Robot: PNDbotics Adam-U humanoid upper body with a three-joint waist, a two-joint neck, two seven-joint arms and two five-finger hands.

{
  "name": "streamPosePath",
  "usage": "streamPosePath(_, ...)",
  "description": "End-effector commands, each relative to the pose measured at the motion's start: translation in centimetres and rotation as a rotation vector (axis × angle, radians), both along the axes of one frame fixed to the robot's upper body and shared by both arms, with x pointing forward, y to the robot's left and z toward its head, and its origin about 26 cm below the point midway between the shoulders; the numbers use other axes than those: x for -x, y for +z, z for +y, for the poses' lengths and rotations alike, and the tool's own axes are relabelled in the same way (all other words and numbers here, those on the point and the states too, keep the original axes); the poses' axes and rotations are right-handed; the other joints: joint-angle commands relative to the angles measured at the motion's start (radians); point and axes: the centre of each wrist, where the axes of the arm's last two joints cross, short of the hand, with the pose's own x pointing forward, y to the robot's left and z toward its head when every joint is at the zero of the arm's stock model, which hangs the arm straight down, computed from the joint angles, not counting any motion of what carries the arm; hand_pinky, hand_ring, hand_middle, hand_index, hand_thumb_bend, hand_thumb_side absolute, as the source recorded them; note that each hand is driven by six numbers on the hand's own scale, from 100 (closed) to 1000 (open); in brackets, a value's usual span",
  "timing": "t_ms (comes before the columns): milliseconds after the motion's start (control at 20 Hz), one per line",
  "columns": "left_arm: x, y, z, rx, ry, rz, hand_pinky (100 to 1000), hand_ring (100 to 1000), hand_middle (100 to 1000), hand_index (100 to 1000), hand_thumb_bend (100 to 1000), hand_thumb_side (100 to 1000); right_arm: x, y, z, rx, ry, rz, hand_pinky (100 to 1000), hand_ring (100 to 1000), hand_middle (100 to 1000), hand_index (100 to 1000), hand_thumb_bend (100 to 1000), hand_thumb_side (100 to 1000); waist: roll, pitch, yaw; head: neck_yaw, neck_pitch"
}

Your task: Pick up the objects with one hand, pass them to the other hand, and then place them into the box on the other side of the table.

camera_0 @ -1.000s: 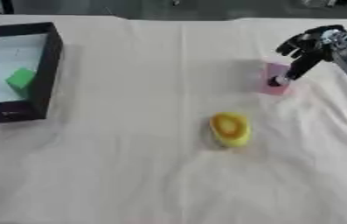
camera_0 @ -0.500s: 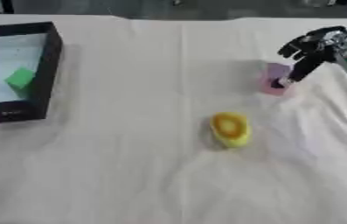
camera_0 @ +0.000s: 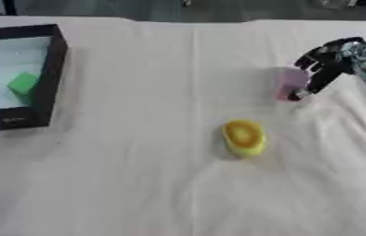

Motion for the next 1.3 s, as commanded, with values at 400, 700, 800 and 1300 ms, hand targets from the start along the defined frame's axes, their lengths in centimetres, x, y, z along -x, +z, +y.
streamPosePath(400,0.34,0.82,0.14,-0.01,0.146,-0.012,1000,776,659,715,100,596,0.17,0.93,-1.54,-0.042,-0.15,0.136,975,992,889,900,480,100,0.004,0.005,0.006,-0.007,-0.015)
streamPosePath(700,0.34,0.75,0.13,-0.009,0.145,-0.012,1000,776,659,712,100,596,0.09,0.58,-1.53,-0.037,-0.172,0.123,966,978,849,859,451,100,0.005,0.008,0.009,-0.009,-0.015)
streamPosePath(800,0.34,0.73,0.15,-0.008,0.146,-0.011,1000,776,659,710,100,597,0.11,0.67,-1.42,-0.042,-0.175,0.107,962,973,831,837,446,100,0.005,0.008,0.008,-0.009,-0.013)
streamPosePath(1300,0.34,0.58,0.2,-0.007,0.149,-0.006,1000,775,657,706,100,600,0.33,1.02,-0.71,-0.065,-0.153,0.064,963,963,784,770,452,100,0.002,0.006,0.007,-0.006,-0.009)
